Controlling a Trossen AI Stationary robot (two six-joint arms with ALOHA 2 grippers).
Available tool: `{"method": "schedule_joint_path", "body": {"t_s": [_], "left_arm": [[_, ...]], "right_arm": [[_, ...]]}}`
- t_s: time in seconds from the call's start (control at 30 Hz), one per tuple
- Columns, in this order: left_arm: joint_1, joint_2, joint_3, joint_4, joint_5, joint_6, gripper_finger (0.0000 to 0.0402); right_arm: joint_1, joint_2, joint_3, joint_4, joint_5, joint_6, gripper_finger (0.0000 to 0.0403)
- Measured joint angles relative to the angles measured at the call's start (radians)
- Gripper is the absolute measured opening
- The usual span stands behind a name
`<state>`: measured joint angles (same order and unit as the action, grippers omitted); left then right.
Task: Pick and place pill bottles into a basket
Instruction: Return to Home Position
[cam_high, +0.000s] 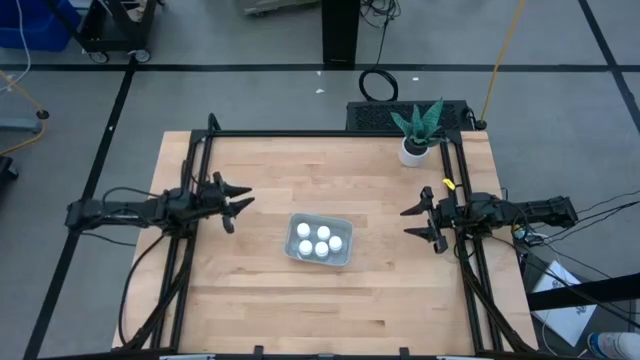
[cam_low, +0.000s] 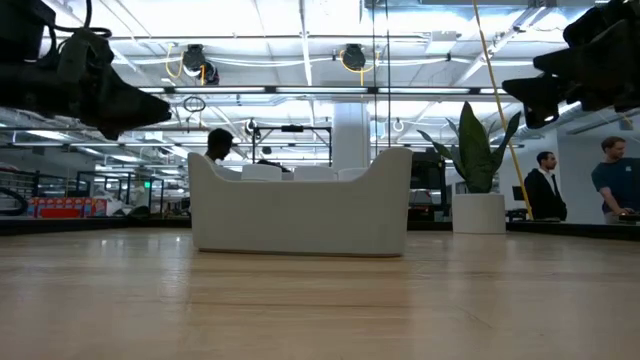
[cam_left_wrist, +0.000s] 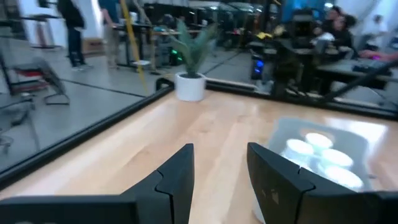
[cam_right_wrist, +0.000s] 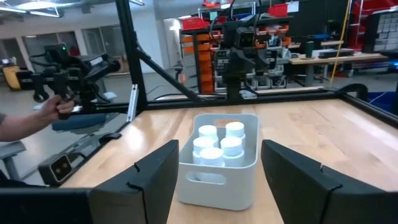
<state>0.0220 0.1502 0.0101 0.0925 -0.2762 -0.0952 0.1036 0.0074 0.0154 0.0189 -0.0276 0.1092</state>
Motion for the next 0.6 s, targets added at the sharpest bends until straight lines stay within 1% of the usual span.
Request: {"method": "schedule_joint_path", "body": {"t_s": [0.07, 0.2, 0.37, 0.5, 0.6], "left_arm": [[-0.031, -0.017, 0.0, -0.031, -0.002, -0.001, 0.0152], [-0.065, -0.036, 0.002, -0.037, -0.016, 0.001, 0.0152], [-0.071, -0.039, 0.002, -0.039, -0.021, 0.019, 0.0152], [-0.071, -0.039, 0.002, -0.039, -0.016, -0.01, 0.0152], [-0.071, -0.039, 0.002, -0.036, 0.012, -0.017, 0.0152]], "right_arm": [[0.0, 0.0, 0.0, 0.0, -0.001, 0.006, 0.022], [0.0, 0.0, 0.0, 0.0, 0.001, -0.012, 0.0223], [0.0, 0.0, 0.0, 0.0, 0.002, -0.108, 0.0221], [0.0, 0.0, 0.0, 0.01, 0.002, -0.121, 0.022], [0.0, 0.0, 0.0, 0.013, 0.001, -0.121, 0.0223]]}}
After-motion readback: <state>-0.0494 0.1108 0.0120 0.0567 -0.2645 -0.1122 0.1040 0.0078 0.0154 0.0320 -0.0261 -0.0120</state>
